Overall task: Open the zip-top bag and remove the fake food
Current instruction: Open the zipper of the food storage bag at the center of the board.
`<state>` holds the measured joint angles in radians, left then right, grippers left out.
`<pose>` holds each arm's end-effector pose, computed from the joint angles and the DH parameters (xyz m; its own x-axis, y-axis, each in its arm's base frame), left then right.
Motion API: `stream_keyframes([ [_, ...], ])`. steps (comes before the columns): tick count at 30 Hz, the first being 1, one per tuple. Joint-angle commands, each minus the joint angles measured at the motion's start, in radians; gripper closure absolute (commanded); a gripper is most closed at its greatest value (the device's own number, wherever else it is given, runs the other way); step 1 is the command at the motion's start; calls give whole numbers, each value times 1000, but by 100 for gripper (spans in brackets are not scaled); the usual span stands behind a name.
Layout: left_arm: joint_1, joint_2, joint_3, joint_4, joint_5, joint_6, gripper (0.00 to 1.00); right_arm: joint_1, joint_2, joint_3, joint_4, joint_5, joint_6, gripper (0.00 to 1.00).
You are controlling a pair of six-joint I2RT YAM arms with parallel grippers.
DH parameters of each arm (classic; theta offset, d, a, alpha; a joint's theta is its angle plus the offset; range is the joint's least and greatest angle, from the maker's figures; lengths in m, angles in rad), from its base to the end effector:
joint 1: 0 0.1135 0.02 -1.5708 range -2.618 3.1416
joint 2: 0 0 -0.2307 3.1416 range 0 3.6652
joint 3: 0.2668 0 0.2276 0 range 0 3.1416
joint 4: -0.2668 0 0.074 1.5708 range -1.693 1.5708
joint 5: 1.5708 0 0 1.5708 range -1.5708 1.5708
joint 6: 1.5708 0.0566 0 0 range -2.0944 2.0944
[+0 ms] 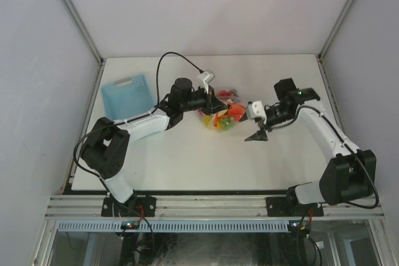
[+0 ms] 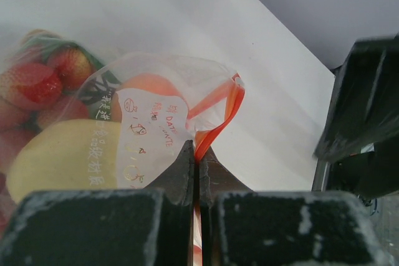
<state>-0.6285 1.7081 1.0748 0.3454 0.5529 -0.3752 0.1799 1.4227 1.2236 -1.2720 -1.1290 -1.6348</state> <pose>0.2909 -0.2482 0.2258 -0.5463 0.0116 -0.8375 0.7604 0.4262 -0.4901 0.2101 0.0902 0.2594 0.2273 -0.3924 -0.8913 -0.9664 -0.2035 -0.1569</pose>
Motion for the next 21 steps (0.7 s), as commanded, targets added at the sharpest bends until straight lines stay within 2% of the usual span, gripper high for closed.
stream_keyframes([
  [1, -13, -26, -32, 105, 17, -52, 100, 128, -112, -192, 564, 233, 236, 28],
  [5, -15, -39, -46, 112, 16, -60, 100, 197, -69, -255, 859, 410, 366, 26],
  [9, -20, -45, -61, 138, 16, -76, 100, 231, -28, -311, 1038, 523, 356, 24],
  [16, -27, -39, -67, 170, 28, -100, 100, 262, 63, -316, 1094, 592, 349, 23],
  [21, -27, -41, -77, 194, 33, -114, 100, 261, 95, -317, 1096, 617, 340, 37],
])
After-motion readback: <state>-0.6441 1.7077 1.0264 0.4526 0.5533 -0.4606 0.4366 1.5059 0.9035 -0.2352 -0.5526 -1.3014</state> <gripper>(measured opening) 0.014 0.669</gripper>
